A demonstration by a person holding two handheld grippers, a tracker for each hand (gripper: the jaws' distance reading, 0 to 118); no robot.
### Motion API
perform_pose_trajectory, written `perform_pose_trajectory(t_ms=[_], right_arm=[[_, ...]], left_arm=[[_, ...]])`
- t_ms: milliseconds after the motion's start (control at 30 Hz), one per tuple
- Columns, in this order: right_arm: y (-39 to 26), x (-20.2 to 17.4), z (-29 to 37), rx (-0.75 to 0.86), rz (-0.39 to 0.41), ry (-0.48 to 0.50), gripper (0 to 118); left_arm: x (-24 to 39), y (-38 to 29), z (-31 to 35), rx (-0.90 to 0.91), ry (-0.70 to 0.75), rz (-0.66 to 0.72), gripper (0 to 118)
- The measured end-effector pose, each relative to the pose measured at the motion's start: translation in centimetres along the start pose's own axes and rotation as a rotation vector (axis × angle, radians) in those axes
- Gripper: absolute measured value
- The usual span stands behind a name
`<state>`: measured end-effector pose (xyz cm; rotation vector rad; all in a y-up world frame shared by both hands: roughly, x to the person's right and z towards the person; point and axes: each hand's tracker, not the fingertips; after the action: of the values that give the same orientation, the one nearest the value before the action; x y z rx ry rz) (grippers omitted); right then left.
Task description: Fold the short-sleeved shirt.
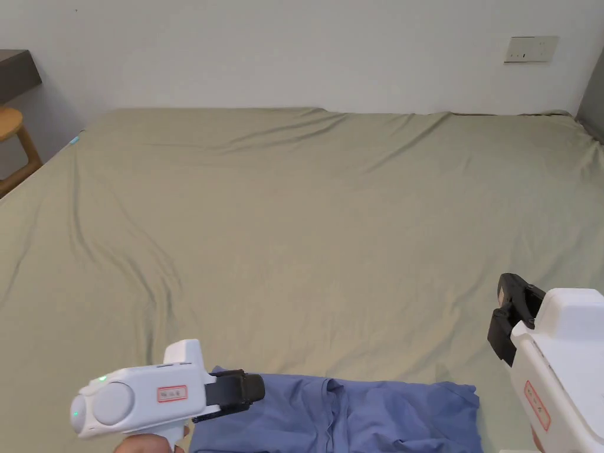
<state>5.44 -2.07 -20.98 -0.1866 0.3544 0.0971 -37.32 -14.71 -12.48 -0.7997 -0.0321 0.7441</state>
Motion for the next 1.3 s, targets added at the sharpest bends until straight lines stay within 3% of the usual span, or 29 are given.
perform_pose_trajectory(t_ms=[67,100,133,167,233,300,367,467,567,633,767,1067,1167,1300], right_arm=[[-0.2,-0.3,-0.3,-0.006,-0.004,0.004,2],[-0.2,-0.4,-0.4,-0.009,-0.004,0.007,2],[-0.3,-0.5,-0.5,-0.012,-0.002,0.010,2],[-0.3,-0.7,-0.5,-0.016,0.001,0.011,2],[-0.4,-0.9,-0.8,-0.026,0.007,0.017,2],[-0.6,-1.0,-1.0,-0.033,0.011,0.016,2],[-0.8,-1.0,-1.3,-0.043,0.013,0.017,2],[-1.0,-0.9,-1.6,-0.054,0.013,0.014,2],[-1.1,-0.8,-1.8,-0.064,0.021,0.003,2],[-1.3,-0.6,-1.9,-0.067,0.014,0.000,2],[-1.3,-0.6,-2.0,-0.072,0.007,-0.002,2],[-0.3,-0.8,-1.6,-0.050,0.019,0.007,2],[-0.2,-0.7,-1.5,-0.042,0.013,0.013,2],[-0.3,-0.7,-1.3,-0.041,0.011,0.024,2]], left_arm=[[-2.0,0.5,0.1,-0.028,0.017,0.021,70],[-2.8,0.5,0.1,-0.040,0.027,0.037,96],[-4.0,0.6,-0.3,-0.068,0.029,0.052,110],[-4.8,0.7,-0.4,-0.086,0.035,0.062,116],[-6.4,0.6,-0.9,-0.089,0.038,0.076,115],[-4.1,-0.6,-0.5,-0.103,0.052,0.100,115],[-4.8,-1.2,-1.3,-0.110,0.042,0.107,106],[-1.7,-2.8,-1.9,-0.139,0.073,0.088,68],[-3.7,-2.6,-2.8,-0.118,0.064,0.044,60],[-3.2,-2.6,-3.0,-0.133,0.072,0.055,30],[-5.7,-1.2,-3.1,-0.130,0.102,0.028,12],[-6.5,0.8,2.4,-0.036,0.102,-0.029,8],[-8.2,1.8,5.2,0.011,0.225,-0.030,8],[-6.9,1.6,7.7,0.012,0.265,0.014,9]])
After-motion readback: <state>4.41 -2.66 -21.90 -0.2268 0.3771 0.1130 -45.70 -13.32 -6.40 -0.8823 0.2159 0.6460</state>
